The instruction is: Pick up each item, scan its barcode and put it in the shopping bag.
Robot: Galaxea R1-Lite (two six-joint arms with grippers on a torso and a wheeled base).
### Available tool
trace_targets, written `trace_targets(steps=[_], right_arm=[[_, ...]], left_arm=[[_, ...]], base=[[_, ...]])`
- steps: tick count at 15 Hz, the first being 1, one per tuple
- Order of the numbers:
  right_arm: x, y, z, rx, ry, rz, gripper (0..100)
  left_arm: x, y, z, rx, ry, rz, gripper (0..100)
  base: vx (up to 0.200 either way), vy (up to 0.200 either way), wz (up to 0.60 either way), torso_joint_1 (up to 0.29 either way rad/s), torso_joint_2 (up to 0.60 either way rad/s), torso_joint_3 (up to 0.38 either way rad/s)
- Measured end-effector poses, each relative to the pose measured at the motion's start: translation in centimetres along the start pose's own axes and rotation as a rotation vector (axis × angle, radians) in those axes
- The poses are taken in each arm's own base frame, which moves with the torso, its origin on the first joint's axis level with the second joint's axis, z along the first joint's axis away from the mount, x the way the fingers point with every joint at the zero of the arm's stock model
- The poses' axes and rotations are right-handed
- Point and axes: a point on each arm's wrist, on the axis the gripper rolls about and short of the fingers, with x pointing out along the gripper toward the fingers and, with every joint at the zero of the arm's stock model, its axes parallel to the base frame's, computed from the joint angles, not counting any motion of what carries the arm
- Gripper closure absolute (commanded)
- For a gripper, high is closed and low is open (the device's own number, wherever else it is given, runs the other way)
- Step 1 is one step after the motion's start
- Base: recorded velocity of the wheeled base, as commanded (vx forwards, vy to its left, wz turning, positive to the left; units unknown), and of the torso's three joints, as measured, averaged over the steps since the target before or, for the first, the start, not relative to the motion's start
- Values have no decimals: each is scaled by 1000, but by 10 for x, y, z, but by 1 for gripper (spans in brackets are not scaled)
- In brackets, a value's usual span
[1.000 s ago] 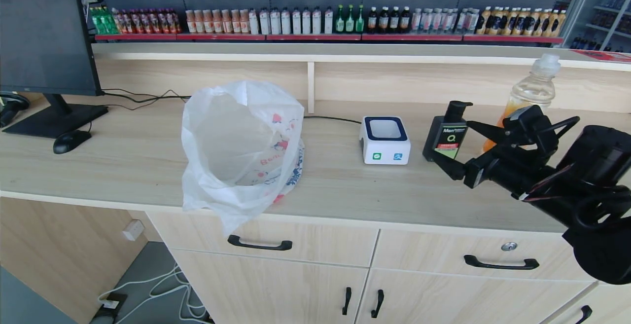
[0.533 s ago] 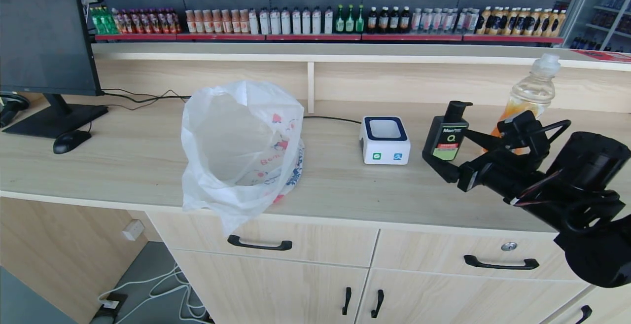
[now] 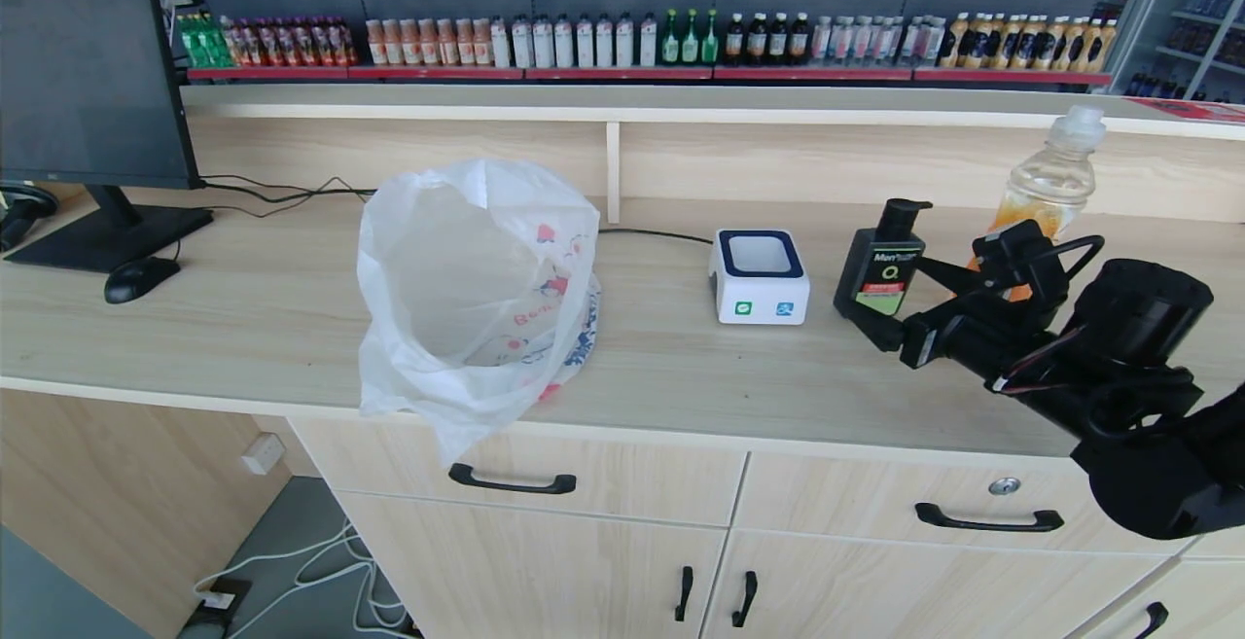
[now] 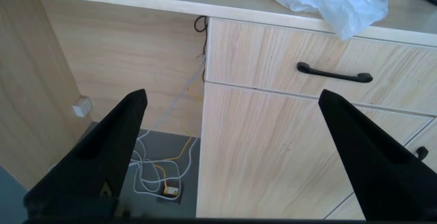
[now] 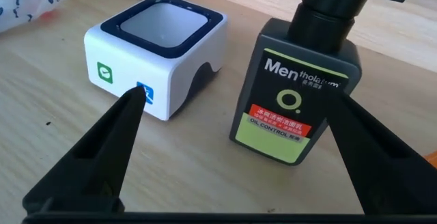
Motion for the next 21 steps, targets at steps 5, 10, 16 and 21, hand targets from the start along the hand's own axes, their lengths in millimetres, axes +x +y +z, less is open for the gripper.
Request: trace_targets(steps=[5, 10, 16, 21], right_arm=[[11, -4, -2, 2, -15, -4, 0], [15, -7, -3, 3, -21, -12, 0], [19, -21, -8, 13, -27, -47, 0], [28, -24, -10, 12, -40, -51, 0]], left_arm=[[0, 0, 0, 0, 0, 0, 0], [0, 0, 0, 0, 0, 0, 0], [0, 0, 0, 0, 0, 1, 0], [0, 0, 0, 0, 0, 0, 0]], base=[[0, 0, 0, 0, 0, 0], [0, 0, 0, 0, 0, 0], [0, 0, 0, 0, 0, 0], [0, 0, 0, 0, 0, 0]])
